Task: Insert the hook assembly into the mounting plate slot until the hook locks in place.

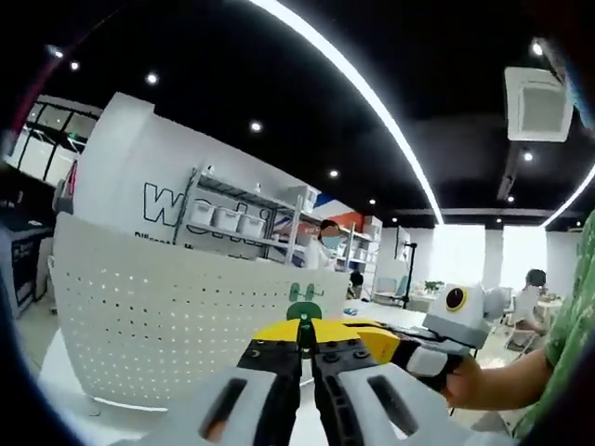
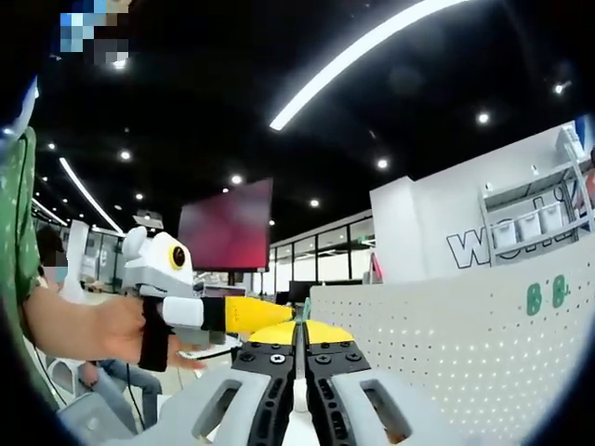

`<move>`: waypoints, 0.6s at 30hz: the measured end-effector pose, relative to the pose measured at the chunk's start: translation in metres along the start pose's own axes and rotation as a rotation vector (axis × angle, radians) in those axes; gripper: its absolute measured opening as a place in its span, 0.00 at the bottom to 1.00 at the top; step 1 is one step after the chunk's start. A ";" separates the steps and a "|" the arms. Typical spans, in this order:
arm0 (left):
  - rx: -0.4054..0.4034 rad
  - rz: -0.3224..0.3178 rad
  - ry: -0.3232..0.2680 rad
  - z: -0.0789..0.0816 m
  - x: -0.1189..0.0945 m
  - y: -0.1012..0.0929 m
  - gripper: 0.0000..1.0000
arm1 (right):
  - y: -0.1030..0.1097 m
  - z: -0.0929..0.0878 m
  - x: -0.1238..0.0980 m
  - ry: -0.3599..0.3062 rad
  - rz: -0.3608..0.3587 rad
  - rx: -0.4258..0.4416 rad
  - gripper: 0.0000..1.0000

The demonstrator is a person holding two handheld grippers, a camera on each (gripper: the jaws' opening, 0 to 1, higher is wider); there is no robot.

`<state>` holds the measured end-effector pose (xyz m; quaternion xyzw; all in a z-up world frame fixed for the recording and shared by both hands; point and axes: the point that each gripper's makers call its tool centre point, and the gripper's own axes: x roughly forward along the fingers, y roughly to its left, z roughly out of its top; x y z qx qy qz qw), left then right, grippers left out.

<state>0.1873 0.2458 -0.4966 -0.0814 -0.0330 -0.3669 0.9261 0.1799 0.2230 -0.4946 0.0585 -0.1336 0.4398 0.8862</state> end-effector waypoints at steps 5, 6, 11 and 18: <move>0.162 0.018 0.051 -0.006 0.001 -0.005 0.02 | -0.005 0.001 -0.001 0.005 -0.010 -0.004 0.02; 0.181 0.019 0.055 -0.006 0.001 -0.006 0.02 | -0.004 0.000 0.000 0.010 -0.007 -0.003 0.02; 0.250 0.021 0.076 -0.010 0.002 -0.009 0.02 | -0.003 -0.002 0.000 0.025 -0.003 -0.005 0.01; 0.291 0.039 0.084 -0.012 0.002 -0.006 0.02 | -0.005 -0.008 0.003 0.052 -0.005 0.020 0.01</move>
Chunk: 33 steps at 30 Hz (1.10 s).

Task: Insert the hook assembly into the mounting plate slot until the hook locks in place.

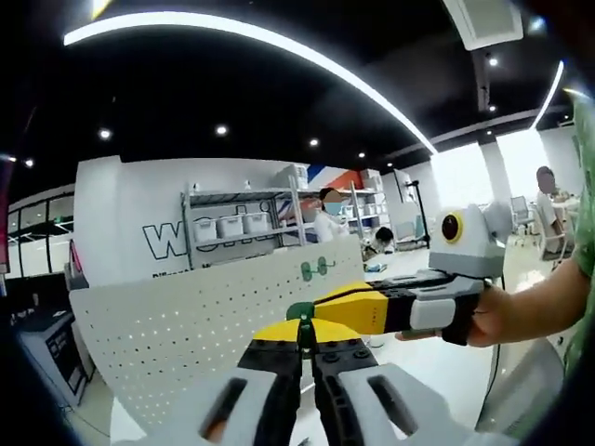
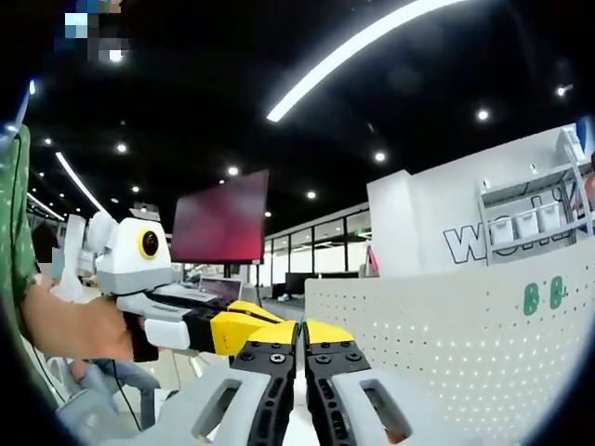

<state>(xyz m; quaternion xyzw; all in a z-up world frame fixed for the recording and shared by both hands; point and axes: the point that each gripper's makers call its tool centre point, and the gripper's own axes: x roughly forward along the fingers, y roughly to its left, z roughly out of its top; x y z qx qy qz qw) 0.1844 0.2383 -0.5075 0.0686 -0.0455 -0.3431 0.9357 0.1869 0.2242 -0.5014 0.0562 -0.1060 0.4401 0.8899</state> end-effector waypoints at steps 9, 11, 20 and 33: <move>0.058 0.027 -0.003 0.000 0.002 0.003 0.03 | -0.001 0.003 0.001 -0.014 -0.005 0.035 0.00; 0.063 0.029 -0.004 0.000 0.003 0.004 0.04 | -0.001 0.003 0.001 -0.020 -0.007 0.044 0.00; 0.066 0.047 0.001 -0.006 0.005 0.007 0.09 | -0.004 0.006 0.000 -0.040 -0.010 0.096 0.00; 0.082 0.031 -0.019 0.001 0.008 0.000 0.04 | -0.002 0.007 -0.002 -0.041 -0.009 0.087 0.00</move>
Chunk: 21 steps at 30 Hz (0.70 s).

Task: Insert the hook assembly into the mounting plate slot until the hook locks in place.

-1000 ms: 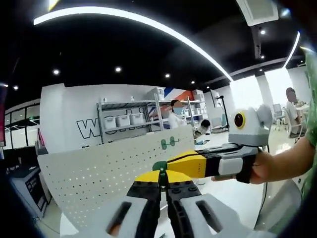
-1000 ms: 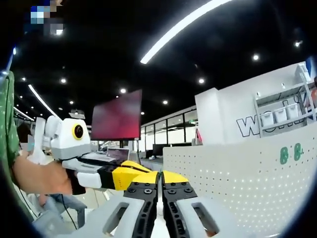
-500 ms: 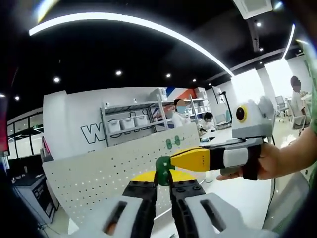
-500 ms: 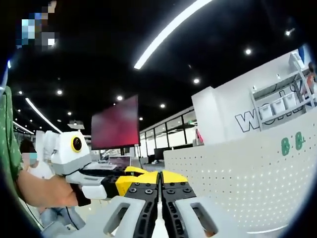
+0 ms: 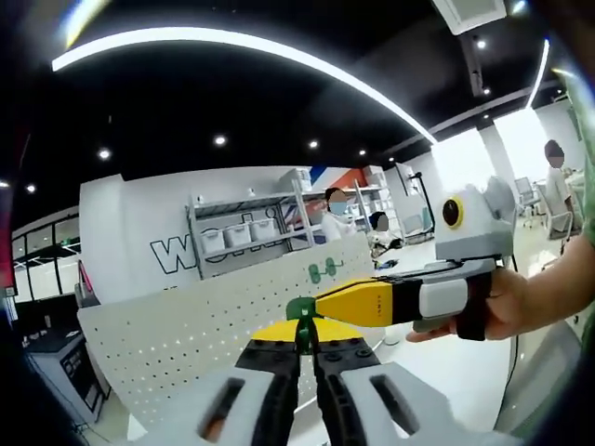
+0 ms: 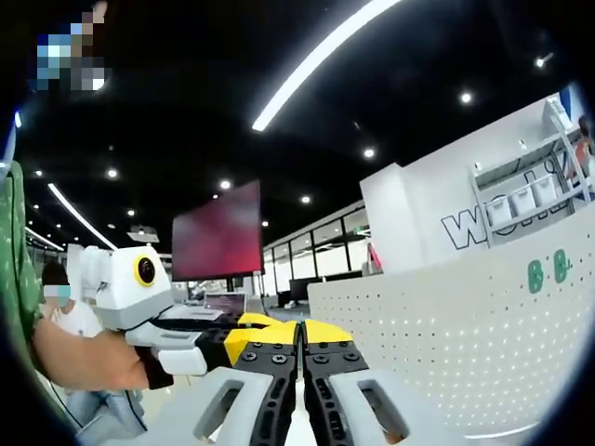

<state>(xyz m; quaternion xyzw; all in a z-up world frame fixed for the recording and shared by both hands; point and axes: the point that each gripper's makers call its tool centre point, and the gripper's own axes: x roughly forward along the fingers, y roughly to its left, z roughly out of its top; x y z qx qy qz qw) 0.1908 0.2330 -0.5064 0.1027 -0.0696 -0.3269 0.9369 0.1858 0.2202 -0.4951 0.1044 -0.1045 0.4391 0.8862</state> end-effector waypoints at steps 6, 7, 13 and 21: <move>-0.009 -0.001 -0.003 0.000 0.000 -0.001 0.04 | 0.000 0.001 -0.001 -0.001 -0.001 -0.011 0.00; -0.014 -0.004 -0.004 0.000 0.000 -0.001 0.04 | 0.000 0.001 -0.001 -0.001 -0.001 -0.013 0.00; -0.021 -0.004 -0.006 0.000 -0.001 -0.002 0.04 | 0.002 0.001 -0.002 0.003 0.000 -0.048 0.00; -0.044 0.000 -0.002 -0.001 0.001 -0.004 0.03 | 0.001 0.000 -0.004 0.042 -0.021 -0.115 0.00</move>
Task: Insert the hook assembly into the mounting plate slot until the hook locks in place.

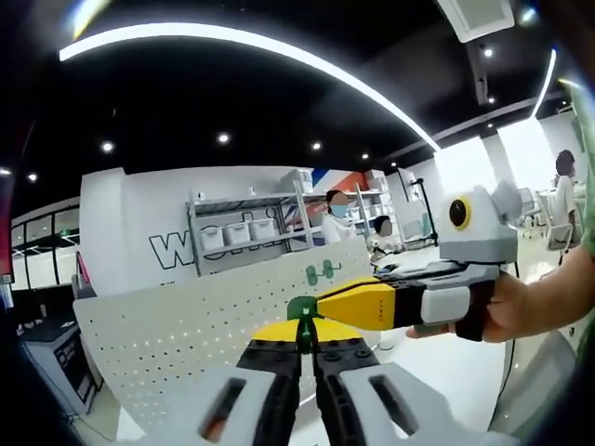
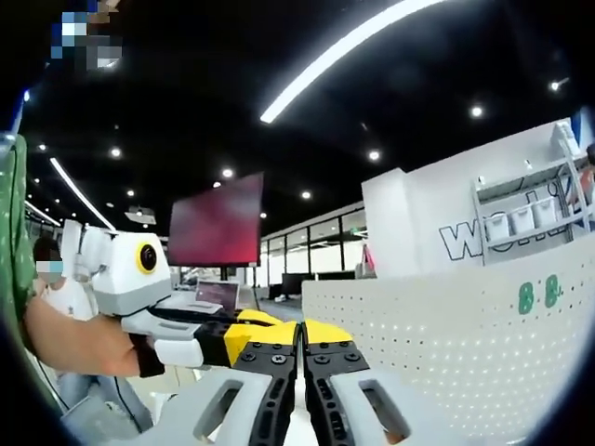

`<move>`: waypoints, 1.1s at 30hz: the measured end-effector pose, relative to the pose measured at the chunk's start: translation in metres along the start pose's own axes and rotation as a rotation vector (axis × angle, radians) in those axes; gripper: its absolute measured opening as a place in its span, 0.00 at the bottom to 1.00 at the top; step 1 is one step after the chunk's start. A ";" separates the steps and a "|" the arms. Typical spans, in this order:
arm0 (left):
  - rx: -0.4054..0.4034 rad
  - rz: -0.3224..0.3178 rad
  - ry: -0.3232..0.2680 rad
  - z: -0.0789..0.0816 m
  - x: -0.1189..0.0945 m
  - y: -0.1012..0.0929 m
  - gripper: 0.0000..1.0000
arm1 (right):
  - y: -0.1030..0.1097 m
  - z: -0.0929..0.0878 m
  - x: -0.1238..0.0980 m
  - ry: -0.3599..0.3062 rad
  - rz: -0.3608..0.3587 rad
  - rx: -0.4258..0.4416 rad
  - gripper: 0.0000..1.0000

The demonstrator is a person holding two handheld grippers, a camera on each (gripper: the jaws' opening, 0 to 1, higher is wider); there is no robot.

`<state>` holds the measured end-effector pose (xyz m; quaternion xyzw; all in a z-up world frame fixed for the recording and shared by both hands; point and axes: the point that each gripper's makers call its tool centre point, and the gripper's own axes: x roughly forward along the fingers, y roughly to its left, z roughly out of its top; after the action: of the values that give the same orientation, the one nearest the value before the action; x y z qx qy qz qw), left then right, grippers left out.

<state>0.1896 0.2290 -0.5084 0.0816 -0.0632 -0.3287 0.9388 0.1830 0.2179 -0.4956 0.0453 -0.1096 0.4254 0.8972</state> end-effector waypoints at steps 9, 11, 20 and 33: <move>-0.023 -0.002 0.003 -0.002 0.000 -0.001 0.03 | 0.000 -0.001 0.001 0.043 -0.005 -0.039 0.00; -0.027 0.000 0.002 -0.002 0.000 -0.001 0.03 | 0.000 -0.001 0.002 0.047 -0.006 -0.044 0.00; -0.056 0.001 -0.001 -0.003 0.002 0.001 0.03 | -0.003 -0.003 0.001 0.062 -0.020 -0.053 0.01; -0.077 0.008 0.003 -0.005 0.004 0.002 0.03 | -0.020 0.002 -0.012 0.061 -0.085 -0.087 0.15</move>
<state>0.1946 0.2288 -0.5124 0.0455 -0.0491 -0.3271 0.9426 0.1909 0.1962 -0.4960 -0.0021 -0.0986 0.3829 0.9185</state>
